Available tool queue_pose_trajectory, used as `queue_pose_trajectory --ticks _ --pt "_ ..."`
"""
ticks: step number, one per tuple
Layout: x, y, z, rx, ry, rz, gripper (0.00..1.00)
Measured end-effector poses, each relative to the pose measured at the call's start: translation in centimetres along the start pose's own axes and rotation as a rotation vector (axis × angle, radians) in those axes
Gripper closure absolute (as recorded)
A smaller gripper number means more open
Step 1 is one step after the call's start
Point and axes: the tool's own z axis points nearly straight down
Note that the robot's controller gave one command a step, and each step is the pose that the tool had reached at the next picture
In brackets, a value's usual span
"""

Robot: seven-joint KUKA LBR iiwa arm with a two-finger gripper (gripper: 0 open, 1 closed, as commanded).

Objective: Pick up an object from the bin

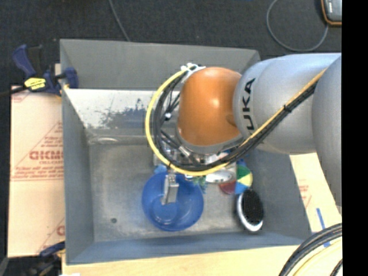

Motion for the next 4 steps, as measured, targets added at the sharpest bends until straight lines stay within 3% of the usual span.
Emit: queue_pose_trajectory --ticks 1,2,3,4 --pt "-0.2 0.0 -0.4 -0.001 -0.008 0.005 0.0" --pt "-4.6 -1.1 7.5 0.001 -0.013 -0.224 0.0" --pt "-6.4 -1.4 11.7 0.0 -0.016 -0.311 0.0" --pt "-5.9 -1.4 9.6 -0.001 -0.018 -0.283 0.0"
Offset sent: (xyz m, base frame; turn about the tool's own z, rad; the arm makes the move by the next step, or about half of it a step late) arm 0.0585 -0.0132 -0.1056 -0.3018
